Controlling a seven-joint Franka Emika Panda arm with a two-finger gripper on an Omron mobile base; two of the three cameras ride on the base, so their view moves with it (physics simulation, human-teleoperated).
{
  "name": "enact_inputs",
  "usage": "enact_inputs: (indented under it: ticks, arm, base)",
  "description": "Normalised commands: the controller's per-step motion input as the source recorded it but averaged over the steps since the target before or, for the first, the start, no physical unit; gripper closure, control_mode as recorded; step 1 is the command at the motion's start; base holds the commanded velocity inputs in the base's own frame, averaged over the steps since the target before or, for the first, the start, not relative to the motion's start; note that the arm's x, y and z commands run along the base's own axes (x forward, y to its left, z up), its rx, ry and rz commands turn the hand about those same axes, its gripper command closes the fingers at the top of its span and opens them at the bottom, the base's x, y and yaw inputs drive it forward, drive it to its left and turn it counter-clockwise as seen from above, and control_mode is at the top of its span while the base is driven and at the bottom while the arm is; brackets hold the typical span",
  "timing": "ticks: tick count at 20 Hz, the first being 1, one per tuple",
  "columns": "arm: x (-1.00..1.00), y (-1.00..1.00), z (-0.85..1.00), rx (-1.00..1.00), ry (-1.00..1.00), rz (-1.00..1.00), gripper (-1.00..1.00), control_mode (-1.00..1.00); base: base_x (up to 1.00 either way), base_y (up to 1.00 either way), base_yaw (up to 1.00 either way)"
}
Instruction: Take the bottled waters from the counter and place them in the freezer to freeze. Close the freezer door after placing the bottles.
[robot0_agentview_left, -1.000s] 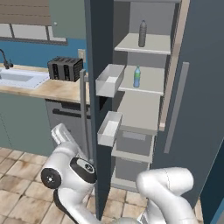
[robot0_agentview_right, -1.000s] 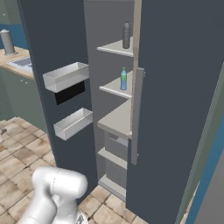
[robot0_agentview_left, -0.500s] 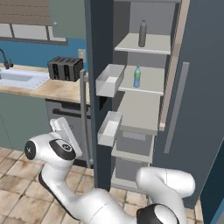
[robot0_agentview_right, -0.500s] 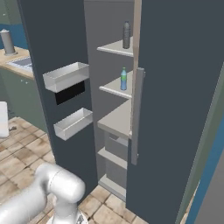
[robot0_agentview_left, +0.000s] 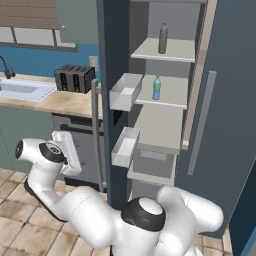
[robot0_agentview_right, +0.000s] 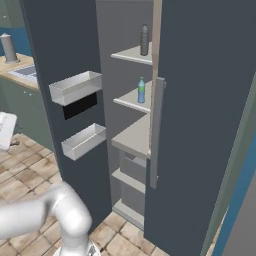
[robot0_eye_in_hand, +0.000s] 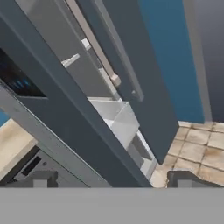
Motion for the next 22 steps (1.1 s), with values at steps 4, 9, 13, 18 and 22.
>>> enact_inputs:
  ticks: [4,9,13,18,22]
  arm:
    - [0.24,0.0,-0.49,-0.2,0.17,-0.07,-1.0,-1.0]
    - [0.27,0.0,-0.62,-0.25,0.01,0.0,-1.0,-1.0]
    - [0.27,0.0,-0.55,-0.22,0.11,0.0,-1.0,-1.0]
    - [0.22,0.0,-0.32,-0.14,0.23,0.0,-1.0,-1.0]
    - [0.16,-0.02,-0.19,-0.08,0.39,0.0,-1.0,-1.0]
  base:
    - [0.0,0.0,0.0]
    - [0.0,0.0,0.0]
    - [0.0,0.0,0.0]
    - [0.0,0.0,0.0]
    - [0.0,0.0,0.0]
